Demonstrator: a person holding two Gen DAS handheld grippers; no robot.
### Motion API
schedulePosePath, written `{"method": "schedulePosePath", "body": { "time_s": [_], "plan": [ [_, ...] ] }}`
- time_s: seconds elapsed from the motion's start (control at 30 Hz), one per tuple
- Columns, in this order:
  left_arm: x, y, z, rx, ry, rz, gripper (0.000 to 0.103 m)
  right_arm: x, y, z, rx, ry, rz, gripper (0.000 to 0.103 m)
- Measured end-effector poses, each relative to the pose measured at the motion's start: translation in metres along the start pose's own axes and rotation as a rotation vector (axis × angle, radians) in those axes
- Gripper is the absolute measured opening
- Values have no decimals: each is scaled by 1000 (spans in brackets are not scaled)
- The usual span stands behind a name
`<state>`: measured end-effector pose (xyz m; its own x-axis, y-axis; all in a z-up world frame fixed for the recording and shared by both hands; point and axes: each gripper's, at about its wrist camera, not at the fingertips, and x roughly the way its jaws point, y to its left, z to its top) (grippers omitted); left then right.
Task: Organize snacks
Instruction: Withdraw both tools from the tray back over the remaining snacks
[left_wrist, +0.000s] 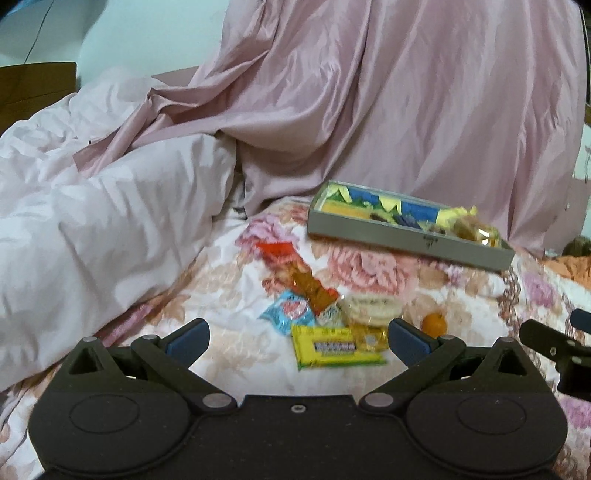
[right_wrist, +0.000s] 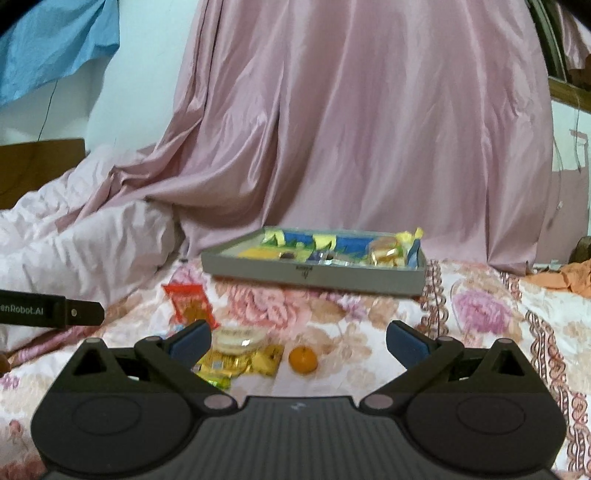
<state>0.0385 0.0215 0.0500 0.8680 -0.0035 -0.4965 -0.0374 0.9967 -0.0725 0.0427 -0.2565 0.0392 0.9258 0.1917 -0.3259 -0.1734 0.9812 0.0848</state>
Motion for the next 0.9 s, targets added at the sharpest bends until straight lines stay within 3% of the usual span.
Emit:
{"method": "schedulePosePath", "body": {
  "time_s": [0.43,0.9],
  "plan": [
    [10,-2,-19,66,63,-19,102,6,2,-17,23,127,3,103],
    [25,-2,-27,93,86,-27,102,23,3,-31,15,195,22,103]
  ]
}}
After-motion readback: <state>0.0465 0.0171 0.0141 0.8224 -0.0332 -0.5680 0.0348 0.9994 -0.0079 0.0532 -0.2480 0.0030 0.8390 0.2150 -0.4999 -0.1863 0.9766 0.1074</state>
